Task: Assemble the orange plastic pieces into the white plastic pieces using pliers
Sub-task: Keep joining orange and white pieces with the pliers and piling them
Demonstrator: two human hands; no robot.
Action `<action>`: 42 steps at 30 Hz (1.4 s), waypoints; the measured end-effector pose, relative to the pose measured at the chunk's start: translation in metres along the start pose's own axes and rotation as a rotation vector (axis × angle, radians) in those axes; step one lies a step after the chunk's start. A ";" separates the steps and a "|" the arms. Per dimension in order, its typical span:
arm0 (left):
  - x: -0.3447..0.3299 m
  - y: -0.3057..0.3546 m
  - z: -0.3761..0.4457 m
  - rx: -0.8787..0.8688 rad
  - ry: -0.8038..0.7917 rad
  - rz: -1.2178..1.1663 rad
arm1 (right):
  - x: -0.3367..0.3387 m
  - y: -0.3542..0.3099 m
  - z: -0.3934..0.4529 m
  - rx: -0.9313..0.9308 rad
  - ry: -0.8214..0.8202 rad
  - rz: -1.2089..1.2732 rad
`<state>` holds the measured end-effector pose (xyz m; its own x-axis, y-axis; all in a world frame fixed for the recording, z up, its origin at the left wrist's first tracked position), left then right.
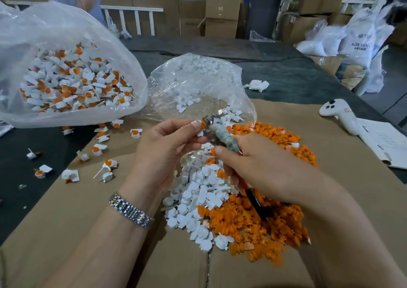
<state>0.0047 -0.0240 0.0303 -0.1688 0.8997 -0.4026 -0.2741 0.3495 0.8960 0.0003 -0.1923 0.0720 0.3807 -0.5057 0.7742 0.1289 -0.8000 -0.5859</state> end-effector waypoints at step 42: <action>0.031 -0.010 0.011 -0.163 -0.302 1.362 | 0.011 0.079 0.043 -0.434 0.373 -0.422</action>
<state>0.0124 0.0036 0.0110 -0.1857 0.5310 0.8268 -0.1713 -0.8460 0.5049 0.0543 -0.2470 0.0236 0.0295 -0.1388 0.9899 -0.2096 -0.9691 -0.1297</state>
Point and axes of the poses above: each hand's wrist, its own z-axis towards the middle knuckle, its own x-axis out of the back of the hand, y = z × x, the point moved 3 cm from there along z, towards the middle knuckle, and after that the axes turned 10 degrees about -x, right-handed, at the moved point
